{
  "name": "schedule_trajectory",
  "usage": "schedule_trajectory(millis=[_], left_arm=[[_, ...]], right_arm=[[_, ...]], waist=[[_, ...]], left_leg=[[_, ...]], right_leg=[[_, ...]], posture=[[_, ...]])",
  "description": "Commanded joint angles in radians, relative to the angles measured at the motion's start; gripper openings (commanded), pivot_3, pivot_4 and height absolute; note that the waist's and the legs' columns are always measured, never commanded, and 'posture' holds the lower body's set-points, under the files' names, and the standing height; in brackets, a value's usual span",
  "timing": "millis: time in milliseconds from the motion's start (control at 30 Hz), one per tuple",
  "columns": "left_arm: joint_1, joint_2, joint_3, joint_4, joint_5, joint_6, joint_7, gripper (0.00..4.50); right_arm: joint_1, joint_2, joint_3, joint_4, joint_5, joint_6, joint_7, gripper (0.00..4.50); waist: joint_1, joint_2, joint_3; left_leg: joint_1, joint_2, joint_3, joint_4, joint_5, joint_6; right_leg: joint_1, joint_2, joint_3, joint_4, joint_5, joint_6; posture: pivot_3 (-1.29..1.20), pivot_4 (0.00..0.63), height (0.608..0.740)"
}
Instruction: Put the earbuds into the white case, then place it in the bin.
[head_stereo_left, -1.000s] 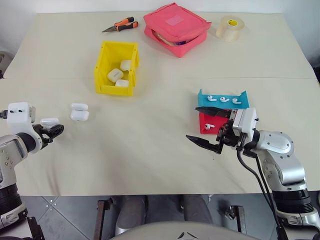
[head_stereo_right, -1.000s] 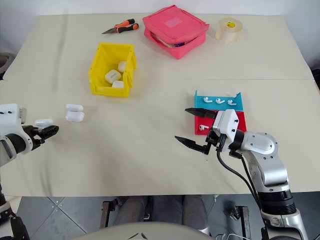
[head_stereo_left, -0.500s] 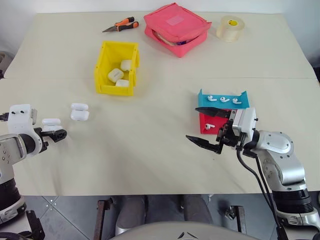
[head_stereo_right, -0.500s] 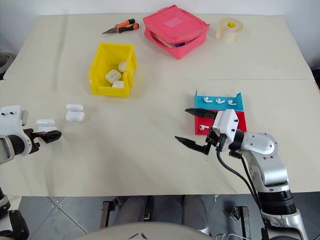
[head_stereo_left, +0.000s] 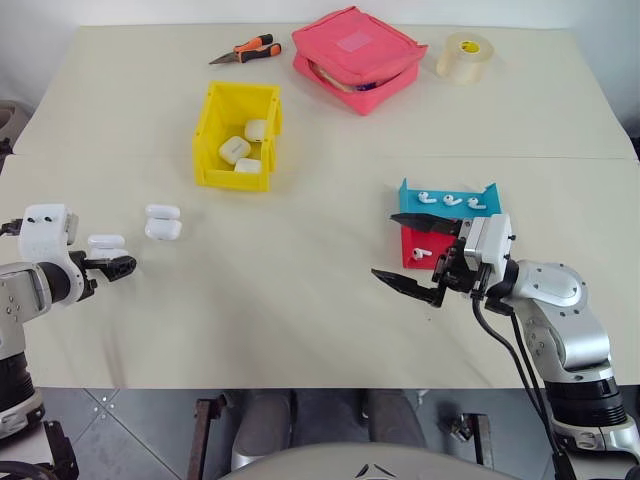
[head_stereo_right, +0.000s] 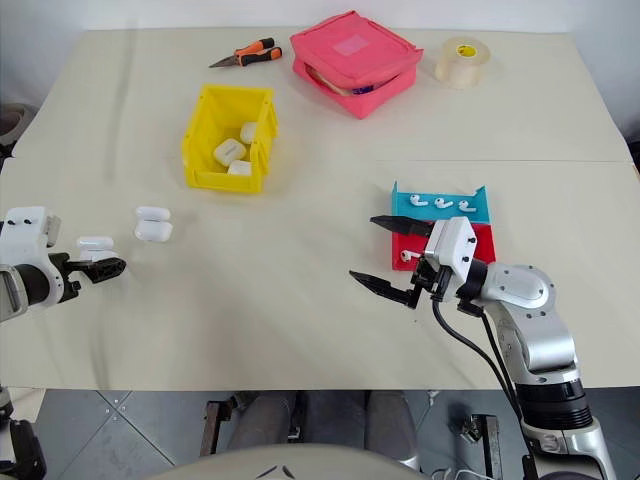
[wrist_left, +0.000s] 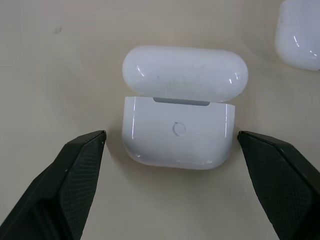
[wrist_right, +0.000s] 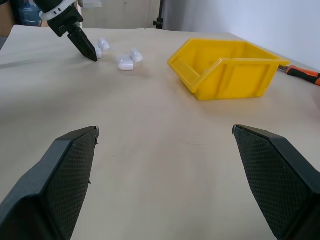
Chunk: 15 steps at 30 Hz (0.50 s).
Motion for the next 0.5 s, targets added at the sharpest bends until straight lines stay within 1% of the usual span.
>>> schedule_trajectory(millis=[33,267,367,433,500], left_arm=[[0.005,0.041,-0.035,0.059,0.013,-0.026,-0.027,4.49],[0.0,0.057,-0.053,0.077,0.011,-0.02,-0.048,4.49],[0.014,0.055,-0.042,0.059,0.007,0.004,-0.049,3.95],[0.024,0.046,-0.02,0.035,0.0,0.019,-0.051,3.36],[0.041,0.028,0.011,0.006,-0.007,0.032,-0.053,3.36]], right_arm=[[-0.008,0.006,-0.012,-0.033,0.014,-0.013,-0.006,4.5],[-0.004,0.012,-0.01,-0.036,0.01,-0.018,-0.018,4.5],[-0.003,0.013,-0.012,-0.035,0.009,-0.019,-0.019,4.5],[-0.006,0.012,-0.014,-0.03,0.008,-0.02,-0.017,4.5],[-0.01,0.01,-0.016,-0.024,0.008,-0.021,-0.015,4.5]], waist=[[0.0,0.0,0.0],[-0.001,0.001,0.0],[-0.001,0.001,-0.001],[-0.003,0.001,-0.001],[-0.007,0.001,0.0]], left_leg=[[0.0,0.0,0.0,0.0,0.0,0.0],[0.0,0.0,0.0,0.0,0.0,0.0],[0.0,0.0,0.0,0.0,0.0,0.0],[0.0,0.0,0.0,0.0,0.0,0.0],[0.0,0.0,0.001,0.0,0.0,0.0]], right_leg=[[0.0,0.0,0.0,0.0,0.0,0.0],[0.0,0.0,0.0,0.001,0.0,0.0],[0.0,0.0,0.0,0.001,0.0,0.0],[0.0,0.0,0.0,0.001,0.0,0.0],[-0.001,0.0,0.001,0.001,0.0,-0.001]], posture=[[0.0,0.15,0.74],[0.0,0.15,0.74],[0.0,0.15,0.74],[0.0,0.15,0.74],[0.0,0.15,0.74]])
